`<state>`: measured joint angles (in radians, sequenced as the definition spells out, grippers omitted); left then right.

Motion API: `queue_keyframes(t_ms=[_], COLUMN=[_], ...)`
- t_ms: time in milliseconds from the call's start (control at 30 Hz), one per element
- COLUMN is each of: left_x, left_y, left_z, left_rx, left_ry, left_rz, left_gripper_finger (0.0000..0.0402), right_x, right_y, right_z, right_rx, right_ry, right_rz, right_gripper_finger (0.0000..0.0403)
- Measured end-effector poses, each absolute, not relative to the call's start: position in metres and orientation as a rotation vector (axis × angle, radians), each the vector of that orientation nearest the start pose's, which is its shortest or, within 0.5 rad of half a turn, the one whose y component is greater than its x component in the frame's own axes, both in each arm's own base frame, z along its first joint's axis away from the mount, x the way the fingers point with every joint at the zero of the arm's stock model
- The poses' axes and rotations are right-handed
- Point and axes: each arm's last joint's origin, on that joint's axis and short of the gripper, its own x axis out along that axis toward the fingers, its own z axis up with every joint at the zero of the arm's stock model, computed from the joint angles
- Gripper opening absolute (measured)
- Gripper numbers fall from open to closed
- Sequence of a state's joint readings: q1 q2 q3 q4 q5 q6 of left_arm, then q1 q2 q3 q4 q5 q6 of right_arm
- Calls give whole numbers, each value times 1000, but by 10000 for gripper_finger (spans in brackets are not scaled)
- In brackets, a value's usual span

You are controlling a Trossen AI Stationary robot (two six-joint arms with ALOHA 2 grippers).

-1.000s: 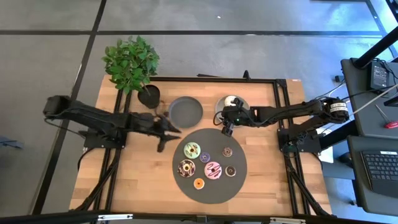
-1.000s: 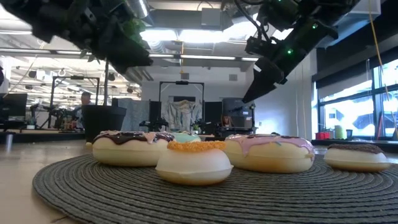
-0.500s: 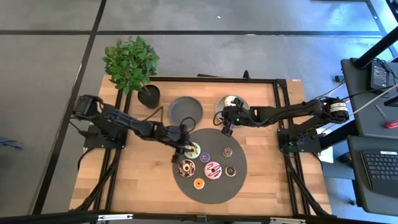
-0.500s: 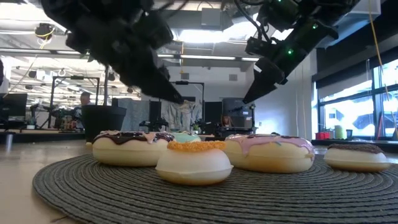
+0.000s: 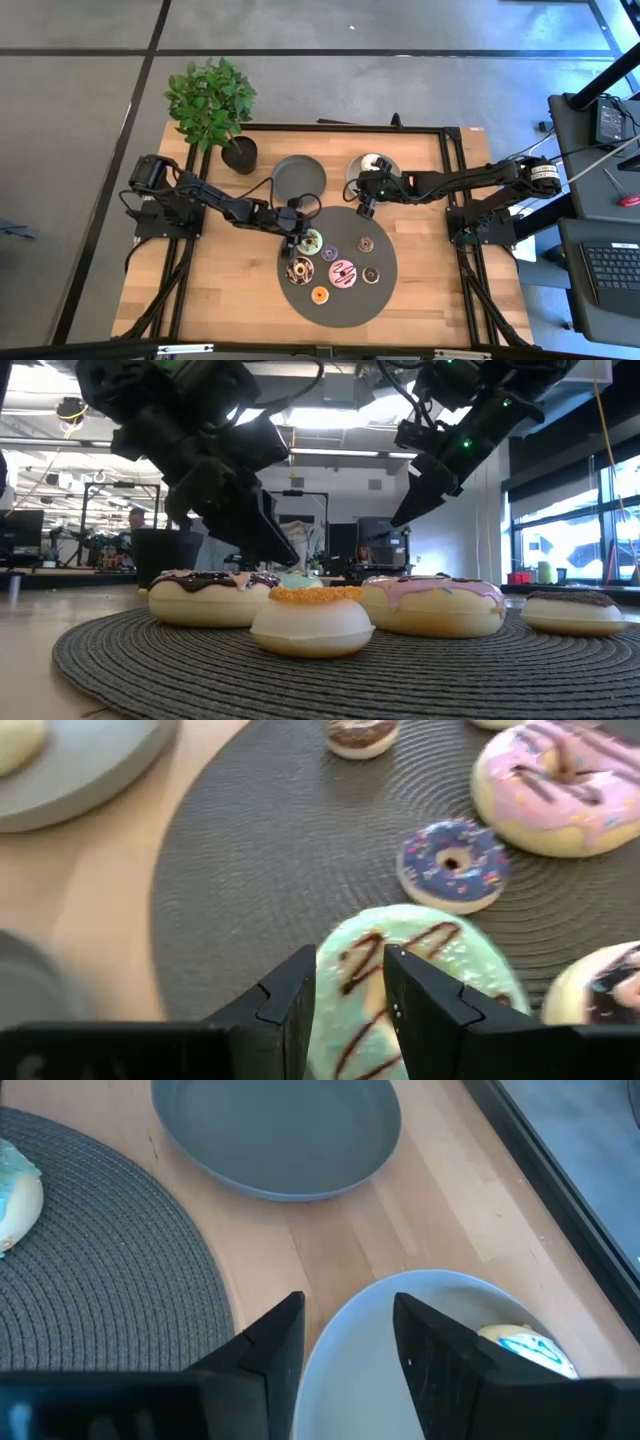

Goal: Pick & Place donuts
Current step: Put the large blue donut on the light gray plate

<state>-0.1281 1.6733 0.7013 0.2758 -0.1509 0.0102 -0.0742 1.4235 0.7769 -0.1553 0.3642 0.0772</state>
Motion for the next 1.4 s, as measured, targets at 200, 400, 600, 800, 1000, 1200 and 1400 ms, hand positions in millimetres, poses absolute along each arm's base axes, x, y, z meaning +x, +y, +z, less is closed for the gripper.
queue_keyframes(t_ms=[200,400,600,800,1000,1200,1400], left_x=[302,302,302,305,305,306,317], left_y=[-36,-35,-35,-36,-36,-36,-35], left_z=[131,131,125,112,117,118,132], left_rx=[50,41,23,35,108,157,177], left_ry=[754,759,779,807,784,772,753], left_rz=[-2,40,43,36,6,-13,25], left_gripper_finger=[116,116,116,112,63,10,15], right_x=[277,277,277,277,277,277,279], right_y=[-31,-31,-31,-31,-31,-31,-30], right_z=[197,197,197,197,197,197,198], right_rx=[-45,-45,-45,-45,-47,-47,-36], right_ry=[782,782,782,782,783,783,766], right_rz=[-445,-445,-444,-445,-443,-443,-409], right_gripper_finger=[156,156,156,156,156,156,156])
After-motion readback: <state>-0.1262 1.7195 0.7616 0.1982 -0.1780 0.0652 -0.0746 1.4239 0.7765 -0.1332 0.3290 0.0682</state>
